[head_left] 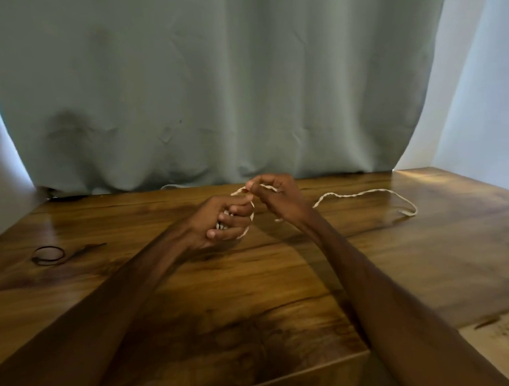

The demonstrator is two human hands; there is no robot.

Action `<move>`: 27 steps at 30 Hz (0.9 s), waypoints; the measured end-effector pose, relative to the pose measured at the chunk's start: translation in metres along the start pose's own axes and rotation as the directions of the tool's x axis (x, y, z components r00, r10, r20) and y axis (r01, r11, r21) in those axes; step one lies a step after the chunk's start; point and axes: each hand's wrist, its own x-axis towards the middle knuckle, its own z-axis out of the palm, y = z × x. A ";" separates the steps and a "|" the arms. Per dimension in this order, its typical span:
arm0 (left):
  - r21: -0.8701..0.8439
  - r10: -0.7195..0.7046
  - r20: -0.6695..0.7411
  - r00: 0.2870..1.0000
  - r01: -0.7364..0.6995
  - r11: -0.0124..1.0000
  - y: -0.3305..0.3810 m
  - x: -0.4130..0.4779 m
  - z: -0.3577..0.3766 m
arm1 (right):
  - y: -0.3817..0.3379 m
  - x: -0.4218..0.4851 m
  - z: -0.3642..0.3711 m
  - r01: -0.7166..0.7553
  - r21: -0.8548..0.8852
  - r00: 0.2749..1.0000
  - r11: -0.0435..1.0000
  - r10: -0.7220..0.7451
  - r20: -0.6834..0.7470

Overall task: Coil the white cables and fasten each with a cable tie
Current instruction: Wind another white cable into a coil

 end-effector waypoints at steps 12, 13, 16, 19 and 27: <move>-0.085 0.088 -0.235 0.968 -0.111 0.990 0.006 0.001 0.014 | 0.026 0.004 0.008 0.099 -0.370 0.985 0.924 -0.145 -0.097; -0.122 0.127 -0.198 0.972 -0.153 0.981 0.007 0.002 0.015 | 0.027 0.004 0.009 0.099 -0.370 0.988 0.924 -0.135 -0.073; -0.226 0.266 -0.204 0.942 -0.309 0.924 0.012 0.001 0.008 | 0.028 0.000 0.021 0.114 -0.410 0.993 0.905 -0.099 0.058; -0.190 0.368 -0.351 0.861 -0.450 0.872 0.019 0.000 -0.002 | 0.020 -0.006 0.047 0.078 -0.497 0.984 0.864 0.015 0.180; 0.115 0.463 -0.715 0.525 -0.564 0.817 0.017 0.006 -0.025 | -0.005 -0.021 0.082 0.214 -0.401 0.914 0.891 -0.038 0.404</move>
